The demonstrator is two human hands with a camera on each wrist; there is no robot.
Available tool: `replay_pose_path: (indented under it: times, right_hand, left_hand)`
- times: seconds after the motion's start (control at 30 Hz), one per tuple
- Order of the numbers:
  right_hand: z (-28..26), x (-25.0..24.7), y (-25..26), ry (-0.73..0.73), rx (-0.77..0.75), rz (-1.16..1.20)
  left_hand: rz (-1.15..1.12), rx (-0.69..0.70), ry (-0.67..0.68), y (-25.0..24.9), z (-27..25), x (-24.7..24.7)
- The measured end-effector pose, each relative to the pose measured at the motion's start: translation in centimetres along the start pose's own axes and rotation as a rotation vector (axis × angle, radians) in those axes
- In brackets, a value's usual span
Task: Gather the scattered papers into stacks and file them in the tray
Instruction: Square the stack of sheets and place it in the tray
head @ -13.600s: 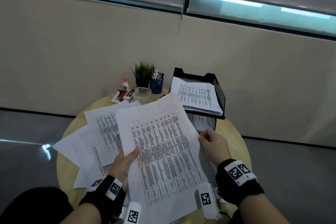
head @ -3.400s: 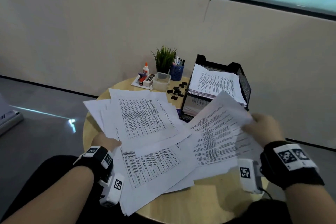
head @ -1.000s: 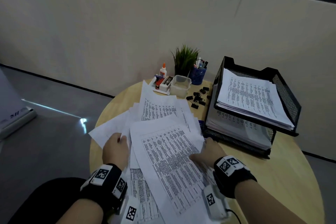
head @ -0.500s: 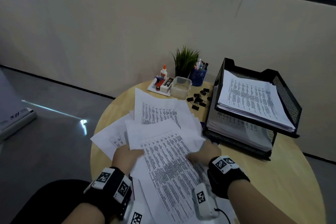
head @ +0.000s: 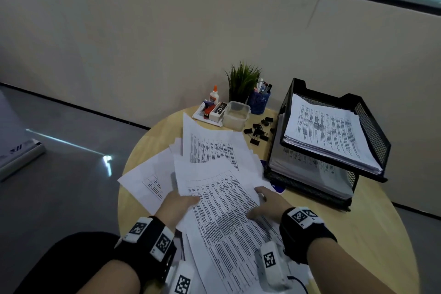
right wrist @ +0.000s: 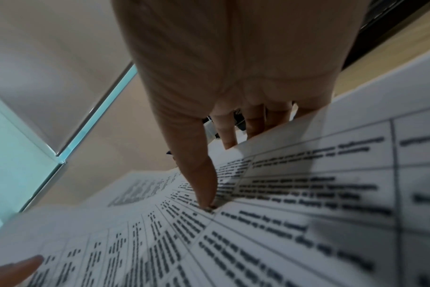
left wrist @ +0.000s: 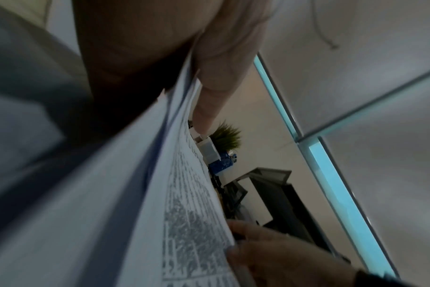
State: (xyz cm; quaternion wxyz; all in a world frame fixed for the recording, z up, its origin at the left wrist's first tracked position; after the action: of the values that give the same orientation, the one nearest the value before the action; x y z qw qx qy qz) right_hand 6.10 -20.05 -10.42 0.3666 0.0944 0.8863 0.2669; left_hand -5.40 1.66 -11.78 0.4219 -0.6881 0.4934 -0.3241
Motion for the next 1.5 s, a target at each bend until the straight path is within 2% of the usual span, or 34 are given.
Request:
replay_pose_path:
  times: [0.13,0.2,0.3,0.47,0.57,0.73,0.83,0.97,1.03,1.13,1.2,1.27,1.37,1.5]
  right_hand:
    - [-0.6,0.0,-0.1,-0.003,-0.007,-0.053]
    - [-0.9,-0.1,-0.2,-0.020,-0.015,-0.046]
    - [-0.9,-0.1,-0.5,-0.020,-0.016,-0.006]
    - [-0.5,-0.6,-1.1,-0.019,0.020,0.029]
    - [-0.2,-0.9,-1.8,-0.058,0.081,0.021]
    - [0.1,-1.4,-2.8,-0.174,0.282,-0.275]
    - [0.7,-1.2,-3.1,-0.170,0.252,-0.309]
    - [1.2,-1.1,-3.3,-0.159,0.199,-0.288]
    - [1.2,-1.2,-2.8,-0.151,0.141,-0.225]
    - [1.3,-1.1,-2.4,-0.132,0.092,-0.140]
    - [1.5,-1.1,-2.6,-0.132,0.071,-0.132]
    - [1.5,-1.0,-2.6,-0.129,0.043,-0.156]
    - [1.1,-1.2,-2.7,-0.144,0.031,-0.127]
    - [0.2,-2.3,-2.5,-0.227,0.048,-0.067]
  left_hand:
    - [0.416,0.164,-0.029,-1.1,-1.1,1.5]
    - [0.488,0.211,-0.047,-1.3,-1.6,1.9]
    - [0.483,0.221,-0.073,-1.5,-2.0,2.0]
    - [0.404,0.174,-0.034,-1.2,-1.6,1.9]
    - [0.395,0.157,-0.062,-1.0,-1.2,1.3]
    - [0.398,-0.004,-0.160,-0.2,-0.6,-0.7]
    - [0.378,-0.039,-0.253,-0.1,-0.3,-2.4]
    - [0.252,-0.065,-0.291,0.0,-0.2,-3.2]
    - [0.316,-0.076,-0.309,-0.4,-0.6,-3.1]
    - [0.294,0.013,-0.231,-0.7,-0.4,-2.1]
    - [0.187,-0.006,-0.147,-0.1,0.2,-1.6]
    - [0.183,-0.029,-0.097,0.4,0.5,-1.5]
    - [0.166,0.001,-0.084,0.6,0.7,-1.9]
    - [0.084,0.124,-0.129,-0.5,0.1,-2.6]
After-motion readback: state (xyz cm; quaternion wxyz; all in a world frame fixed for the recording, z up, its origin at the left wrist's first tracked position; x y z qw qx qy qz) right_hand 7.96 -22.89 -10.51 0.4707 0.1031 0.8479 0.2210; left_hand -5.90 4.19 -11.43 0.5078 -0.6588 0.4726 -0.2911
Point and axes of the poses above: each hand's wrist, its own z-axis towards the middle knuckle, its own x-axis out of the palm, y = z × x, the point moved 5 cm from there along z, towards the middle knuckle, and after that the axes turned 8 degrees about y, right-handed, at the moved point
